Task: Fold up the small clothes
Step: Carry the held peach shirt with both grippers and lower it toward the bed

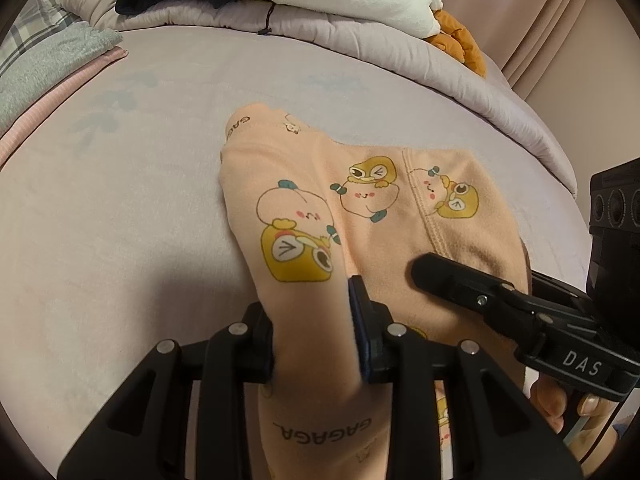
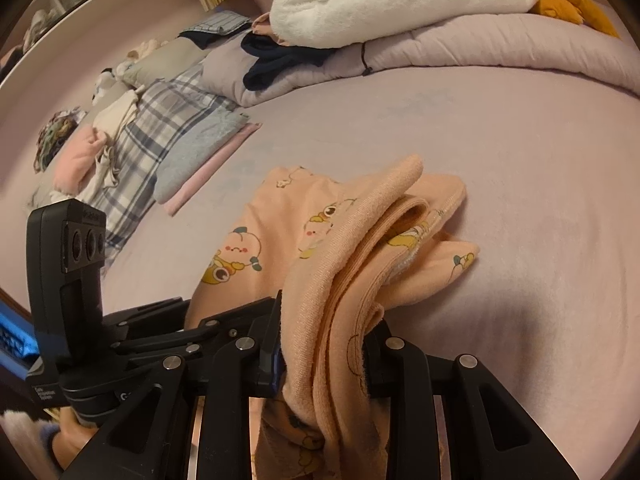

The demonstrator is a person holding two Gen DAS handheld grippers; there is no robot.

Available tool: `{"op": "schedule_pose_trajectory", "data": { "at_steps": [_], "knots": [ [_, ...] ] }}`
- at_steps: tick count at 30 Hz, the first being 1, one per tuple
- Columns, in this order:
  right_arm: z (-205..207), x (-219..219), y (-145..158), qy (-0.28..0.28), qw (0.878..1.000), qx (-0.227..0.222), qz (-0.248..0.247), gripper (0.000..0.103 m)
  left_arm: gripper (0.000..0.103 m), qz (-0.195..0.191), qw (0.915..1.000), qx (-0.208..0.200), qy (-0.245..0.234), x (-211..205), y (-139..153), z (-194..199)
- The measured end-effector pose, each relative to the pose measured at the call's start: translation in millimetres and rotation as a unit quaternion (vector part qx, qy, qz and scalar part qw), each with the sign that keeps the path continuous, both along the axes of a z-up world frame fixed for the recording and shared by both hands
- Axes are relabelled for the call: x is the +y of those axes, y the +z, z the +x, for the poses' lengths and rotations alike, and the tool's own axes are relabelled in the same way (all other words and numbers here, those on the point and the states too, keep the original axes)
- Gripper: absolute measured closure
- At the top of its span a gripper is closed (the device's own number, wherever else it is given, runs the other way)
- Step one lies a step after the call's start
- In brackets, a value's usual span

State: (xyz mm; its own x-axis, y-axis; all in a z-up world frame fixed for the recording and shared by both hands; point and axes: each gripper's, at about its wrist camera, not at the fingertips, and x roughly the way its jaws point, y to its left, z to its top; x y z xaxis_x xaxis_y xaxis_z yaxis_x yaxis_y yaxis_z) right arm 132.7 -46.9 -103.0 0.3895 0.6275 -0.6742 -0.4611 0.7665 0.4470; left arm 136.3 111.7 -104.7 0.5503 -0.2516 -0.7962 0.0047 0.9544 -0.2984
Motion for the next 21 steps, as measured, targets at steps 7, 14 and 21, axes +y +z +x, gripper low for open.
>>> {"op": "schedule_pose_trajectory", "data": {
  "at_steps": [7,14,21],
  "knots": [
    [4,-6,-5,-0.007,1.000,0.011,0.003,0.074,0.071,0.001,1.0000,0.000,0.000,1,-2,1],
    [6,-12,-11,-0.017,1.000,0.023,0.007,0.074,0.070,0.002,1.0000,0.000,-0.001,1,-2,1],
    [8,-15,-14,-0.023,0.999,0.031,0.007,0.073,0.068,0.000,1.0000,0.002,0.002,4,-6,1]
  ]
}}
